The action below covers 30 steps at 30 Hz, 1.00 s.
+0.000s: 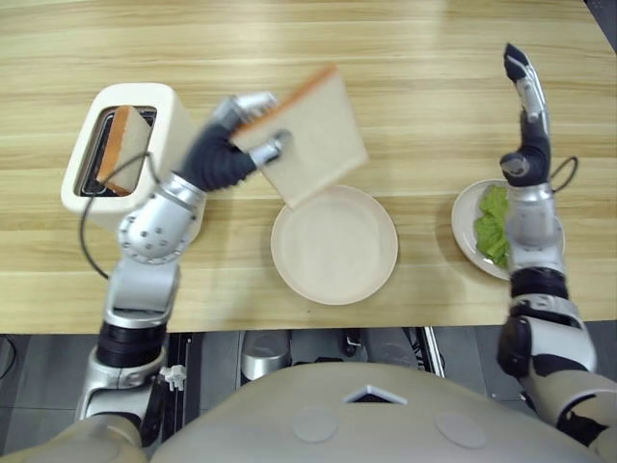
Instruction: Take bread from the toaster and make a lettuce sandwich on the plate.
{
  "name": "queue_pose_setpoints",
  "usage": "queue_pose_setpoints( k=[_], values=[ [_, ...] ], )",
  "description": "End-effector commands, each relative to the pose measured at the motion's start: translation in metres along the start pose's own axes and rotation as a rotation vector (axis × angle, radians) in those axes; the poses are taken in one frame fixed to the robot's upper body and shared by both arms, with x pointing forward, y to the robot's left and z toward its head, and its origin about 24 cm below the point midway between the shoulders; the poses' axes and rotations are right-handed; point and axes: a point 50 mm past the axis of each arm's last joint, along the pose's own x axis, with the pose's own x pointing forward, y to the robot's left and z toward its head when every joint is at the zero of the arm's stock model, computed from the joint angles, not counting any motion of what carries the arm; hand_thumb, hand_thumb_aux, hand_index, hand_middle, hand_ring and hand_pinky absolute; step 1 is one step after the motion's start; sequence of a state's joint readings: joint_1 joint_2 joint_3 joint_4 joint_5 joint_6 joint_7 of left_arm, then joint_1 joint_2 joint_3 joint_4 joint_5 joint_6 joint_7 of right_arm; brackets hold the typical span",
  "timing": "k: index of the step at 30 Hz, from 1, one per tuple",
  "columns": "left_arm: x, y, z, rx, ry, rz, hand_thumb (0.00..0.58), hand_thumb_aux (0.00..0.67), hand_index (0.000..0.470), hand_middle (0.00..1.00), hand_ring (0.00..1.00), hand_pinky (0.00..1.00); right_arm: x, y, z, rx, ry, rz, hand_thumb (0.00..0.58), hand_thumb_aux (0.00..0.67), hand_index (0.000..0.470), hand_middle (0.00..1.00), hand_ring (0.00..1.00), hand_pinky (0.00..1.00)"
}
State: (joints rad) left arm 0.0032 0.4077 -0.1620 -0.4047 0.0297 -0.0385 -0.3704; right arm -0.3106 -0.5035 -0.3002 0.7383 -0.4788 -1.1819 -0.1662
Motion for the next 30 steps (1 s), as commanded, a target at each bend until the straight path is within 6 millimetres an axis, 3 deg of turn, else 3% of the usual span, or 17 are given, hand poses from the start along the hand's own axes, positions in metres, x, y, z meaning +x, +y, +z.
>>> queue_pose_setpoints(
  k=[1,5,10,17,23,24,25,26,27,28,29,30],
  values=[
    [-0.004,-0.024,-0.033,-0.086,0.139,-0.093,0.58,0.67,0.46,1.0,1.0,1.0,-0.006,-0.01,-0.006,-0.068,0.038,-0.008,0.0,0.0,0.0,0.0,0.0,0.0],
    [-0.012,-0.054,-0.063,-0.077,0.256,-0.221,0.58,0.67,0.46,1.0,1.0,1.0,-0.016,-0.015,-0.014,-0.119,0.079,0.055,0.0,0.0,0.0,0.0,0.0,0.0],
    [-0.016,-0.062,-0.087,-0.064,0.351,-0.293,0.58,0.67,0.46,1.0,1.0,1.0,-0.034,-0.005,-0.025,-0.258,0.119,0.268,0.0,0.0,0.0,0.0,0.0,0.0],
    [-0.013,-0.08,-0.097,0.0,0.382,-0.396,0.58,0.67,0.46,1.0,1.0,1.0,-0.056,0.002,-0.041,-0.456,0.143,0.415,0.0,0.0,0.0,0.0,0.0,0.0],
    [-0.002,-0.073,-0.093,0.117,0.35,-0.405,0.58,0.67,0.46,1.0,1.0,1.0,-0.074,-0.008,-0.057,-0.706,0.145,0.462,0.0,0.0,0.0,0.0,0.0,0.0],
    [0.001,-0.069,-0.092,0.174,0.343,-0.39,0.194,0.123,0.085,1.0,1.0,1.0,-0.078,-0.013,-0.059,-0.757,0.155,0.445,0.0,0.0,0.0,0.0,0.0,0.0],
    [0.004,-0.065,-0.091,0.22,0.333,-0.372,0.0,0.0,0.0,1.0,1.0,1.0,-0.083,-0.018,-0.061,-0.791,0.169,0.428,0.0,0.0,0.0,0.0,0.0,0.0],
    [0.007,-0.06,-0.09,0.27,0.322,-0.353,0.0,0.0,0.0,1.0,1.0,1.0,-0.088,-0.02,-0.062,-0.818,0.172,0.422,0.0,0.0,0.0,0.0,0.0,0.0],
    [0.01,-0.056,-0.088,0.336,0.312,-0.332,0.0,0.0,0.0,0.67,0.67,0.67,-0.094,-0.022,-0.062,-0.838,0.168,0.423,0.0,0.0,0.0,0.0,0.0,0.0],
    [0.012,-0.052,-0.086,0.382,0.301,-0.314,0.0,0.0,0.0,0.67,0.67,0.67,-0.098,-0.023,-0.062,-0.852,0.161,0.423,0.0,0.0,0.0,0.0,0.0,0.0],
    [0.014,-0.048,-0.084,0.411,0.288,-0.298,0.0,0.0,0.0,0.0,0.0,0.0,-0.103,-0.025,-0.062,-0.862,0.159,0.417,0.0,0.0,0.0,0.0,0.0,0.0],
    [0.017,-0.042,-0.081,0.467,0.269,-0.264,0.0,0.0,0.0,0.0,0.0,0.0,-0.108,-0.028,-0.061,-0.872,0.16,0.405,0.0,0.0,0.0,0.0,0.0,0.0]
  ],
)
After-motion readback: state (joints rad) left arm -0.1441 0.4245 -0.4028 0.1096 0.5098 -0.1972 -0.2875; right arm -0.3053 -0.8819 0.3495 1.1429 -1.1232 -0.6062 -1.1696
